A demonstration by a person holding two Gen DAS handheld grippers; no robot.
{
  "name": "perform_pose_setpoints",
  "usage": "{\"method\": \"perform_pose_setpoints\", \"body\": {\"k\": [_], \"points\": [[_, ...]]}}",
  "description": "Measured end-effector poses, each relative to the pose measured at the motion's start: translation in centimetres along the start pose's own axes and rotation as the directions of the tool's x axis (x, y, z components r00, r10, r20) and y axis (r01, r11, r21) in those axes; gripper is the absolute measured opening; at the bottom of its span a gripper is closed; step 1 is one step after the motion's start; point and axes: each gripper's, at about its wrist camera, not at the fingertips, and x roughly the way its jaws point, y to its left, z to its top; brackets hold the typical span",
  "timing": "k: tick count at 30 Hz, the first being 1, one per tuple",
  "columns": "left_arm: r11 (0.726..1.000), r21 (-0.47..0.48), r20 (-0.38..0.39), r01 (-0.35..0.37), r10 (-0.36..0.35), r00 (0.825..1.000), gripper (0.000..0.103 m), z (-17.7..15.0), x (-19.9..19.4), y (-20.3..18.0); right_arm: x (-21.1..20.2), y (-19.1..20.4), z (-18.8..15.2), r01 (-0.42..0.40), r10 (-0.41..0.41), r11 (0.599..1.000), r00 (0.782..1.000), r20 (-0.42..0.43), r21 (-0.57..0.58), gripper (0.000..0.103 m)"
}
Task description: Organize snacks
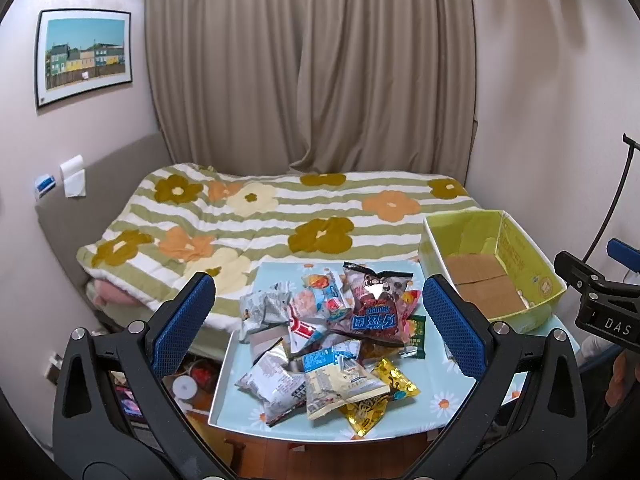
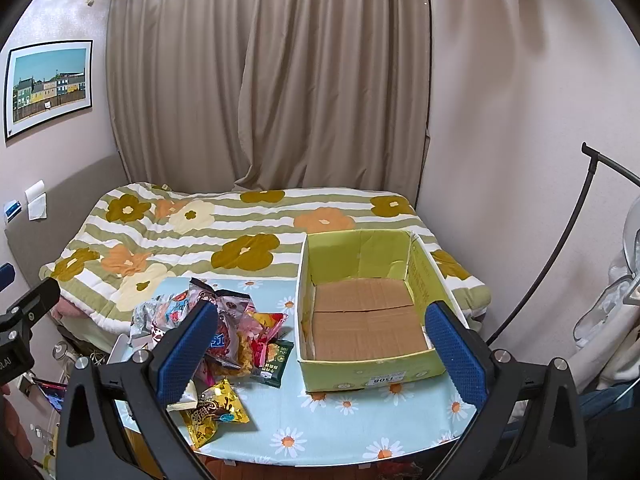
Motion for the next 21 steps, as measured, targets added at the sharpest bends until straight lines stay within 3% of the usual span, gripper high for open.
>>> {"method": "perform_pose_setpoints", "body": {"k": [21], "points": [[1.0,-0.008,-0.003,-0.001,0.001,1.0,0.103,-0.23,-0.23,-0.16,0.02,-0.15,0.12,-0.002,0.002,1.0,1.0,-0.002,0.002,0.102]]}}
